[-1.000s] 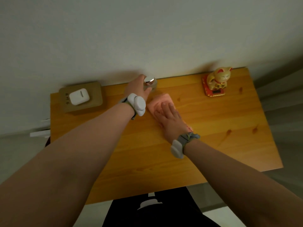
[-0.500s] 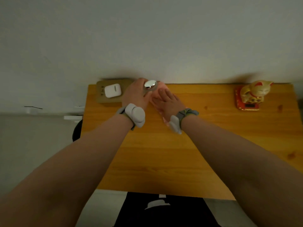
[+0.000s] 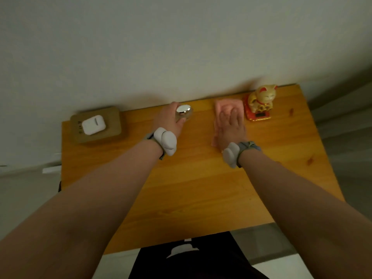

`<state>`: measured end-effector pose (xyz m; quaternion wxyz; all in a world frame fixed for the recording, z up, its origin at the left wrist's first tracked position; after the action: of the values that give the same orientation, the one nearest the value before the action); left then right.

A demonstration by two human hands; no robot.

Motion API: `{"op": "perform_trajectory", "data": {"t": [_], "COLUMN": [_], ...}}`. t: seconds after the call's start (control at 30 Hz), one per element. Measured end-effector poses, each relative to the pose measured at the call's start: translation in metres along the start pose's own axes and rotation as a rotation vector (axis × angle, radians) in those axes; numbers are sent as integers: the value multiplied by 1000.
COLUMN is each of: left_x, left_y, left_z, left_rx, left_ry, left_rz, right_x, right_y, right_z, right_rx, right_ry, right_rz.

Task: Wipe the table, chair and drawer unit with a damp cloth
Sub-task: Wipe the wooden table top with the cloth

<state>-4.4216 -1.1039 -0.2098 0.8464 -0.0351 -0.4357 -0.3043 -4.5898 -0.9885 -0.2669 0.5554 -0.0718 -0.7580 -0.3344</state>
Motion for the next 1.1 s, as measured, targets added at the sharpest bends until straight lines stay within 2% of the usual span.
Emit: {"op": "perform_trajectory", "data": {"t": [0.13,0.23,0.53,0.67,0.87,0.93,1.0,1.1], "left_x": [-11,-15,-16,-17,-19,-21,-23,-33], "left_y": [-10,-16,-20,-20,-16,-10,-3,17], "left_z": [4,7,10,12,15,15,14,7], "left_rx": [19,4,12,30,52,70,89,136], "left_ry": [14,34,58,74,86,91,94,31], "left_rz": [-11,-20,22,47,67,53,53,41], "right_x": [-29,-27,19,7,-28,-22,-13,-11], "right_y": [40,32,-47,-18,49,47,38,32], "right_z": [-8,-6,-3,-1,26,40,48,38], "right_rx": [7,18,176,251,406,382,283,197], "right_ry": [-74,-71,270,166,33,43,42,-16], "right_rz": [46,36,-228,-113,-114,-120,-107,-86]}}
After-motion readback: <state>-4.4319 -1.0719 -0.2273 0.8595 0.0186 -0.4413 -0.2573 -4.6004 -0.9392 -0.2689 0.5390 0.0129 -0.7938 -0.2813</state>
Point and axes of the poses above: each hand's wrist, its own y-axis away from the middle knuckle, its own x-axis out of the back of the hand, z = x × y, the point moved 2 cm from there along -y, towards the middle knuckle, and after that the axes turned 2 degrees about -x, right-handed, at the moved point
